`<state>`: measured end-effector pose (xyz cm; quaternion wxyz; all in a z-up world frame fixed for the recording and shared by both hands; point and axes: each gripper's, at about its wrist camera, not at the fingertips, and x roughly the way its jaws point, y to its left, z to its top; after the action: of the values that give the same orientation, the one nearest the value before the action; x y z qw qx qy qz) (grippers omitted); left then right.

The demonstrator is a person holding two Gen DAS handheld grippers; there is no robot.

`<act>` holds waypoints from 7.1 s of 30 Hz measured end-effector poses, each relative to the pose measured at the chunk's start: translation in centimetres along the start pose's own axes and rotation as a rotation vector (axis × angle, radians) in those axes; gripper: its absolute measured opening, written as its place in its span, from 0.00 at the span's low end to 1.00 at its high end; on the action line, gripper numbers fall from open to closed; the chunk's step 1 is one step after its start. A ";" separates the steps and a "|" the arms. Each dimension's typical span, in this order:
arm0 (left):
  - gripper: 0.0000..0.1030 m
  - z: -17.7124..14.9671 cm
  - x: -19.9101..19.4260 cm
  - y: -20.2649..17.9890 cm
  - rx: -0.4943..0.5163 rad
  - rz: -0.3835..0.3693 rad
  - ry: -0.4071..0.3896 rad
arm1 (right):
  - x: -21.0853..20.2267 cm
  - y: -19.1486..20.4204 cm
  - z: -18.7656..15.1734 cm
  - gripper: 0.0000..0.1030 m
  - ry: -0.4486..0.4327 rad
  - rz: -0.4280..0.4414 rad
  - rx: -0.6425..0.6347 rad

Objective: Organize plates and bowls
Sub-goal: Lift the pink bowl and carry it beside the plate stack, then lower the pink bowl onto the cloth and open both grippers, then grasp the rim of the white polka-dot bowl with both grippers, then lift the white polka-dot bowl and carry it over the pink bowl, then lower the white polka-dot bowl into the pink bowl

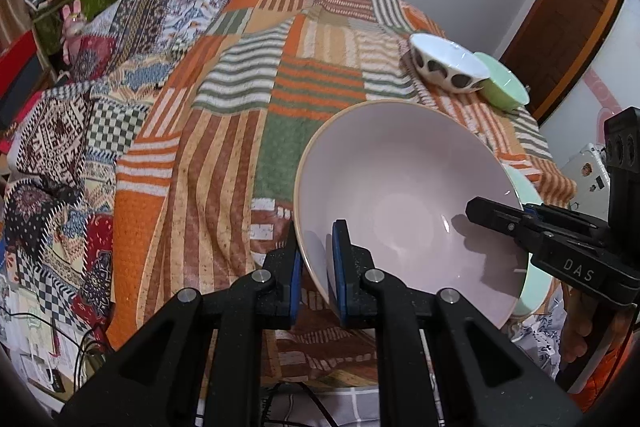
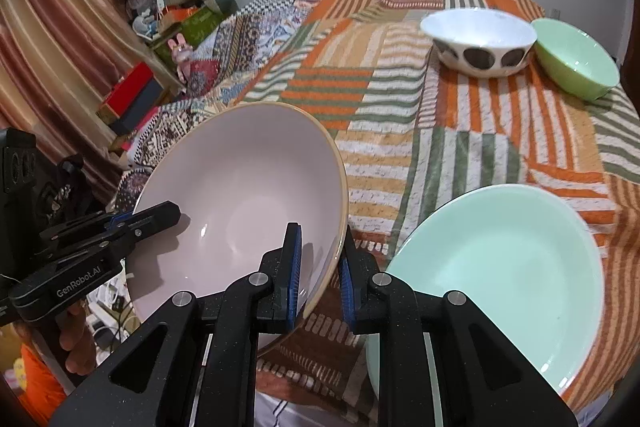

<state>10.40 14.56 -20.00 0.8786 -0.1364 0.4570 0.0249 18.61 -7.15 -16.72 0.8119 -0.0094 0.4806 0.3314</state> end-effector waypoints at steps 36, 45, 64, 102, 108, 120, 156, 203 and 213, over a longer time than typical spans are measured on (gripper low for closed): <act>0.31 -0.8 -0.1 1.3 -0.044 0.025 0.016 | -0.5 -0.7 -0.3 0.31 0.021 -0.018 -0.033; 0.47 1.2 -6.8 -3.3 0.040 -0.004 -0.164 | -6.4 -1.2 0.4 0.34 -0.118 -0.045 -0.042; 0.92 7.8 -8.5 -12.1 0.147 -0.045 -0.352 | -13.5 -5.9 3.0 0.73 -0.350 -0.173 -0.030; 0.42 20.5 16.6 -11.9 0.124 -0.041 -0.022 | 1.8 -16.4 13.1 0.26 -0.115 -0.172 0.135; 0.10 21.2 19.6 -11.9 0.125 -0.058 0.033 | 2.2 -16.3 13.1 0.24 -0.114 -0.153 0.086; 0.09 19.5 18.1 -11.2 0.097 -0.106 0.061 | 1.8 -15.1 12.9 0.24 -0.094 -0.145 0.063; 0.11 6.9 -4.2 -11.3 0.107 -0.100 -0.161 | -8.9 -5.4 5.8 0.24 -0.244 -0.089 -0.026; 0.11 -1.0 0.0 -0.3 -0.027 0.062 0.043 | -0.1 1.3 0.0 0.24 -0.007 0.035 -0.079; 0.11 -1.4 1.6 0.3 -0.021 0.083 0.080 | 1.6 1.0 -0.6 0.24 0.049 0.041 -0.062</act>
<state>10.18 14.36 -22.08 0.8563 -0.1276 0.4967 0.0609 18.12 -5.74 -17.95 0.7922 -0.0325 0.4900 0.3624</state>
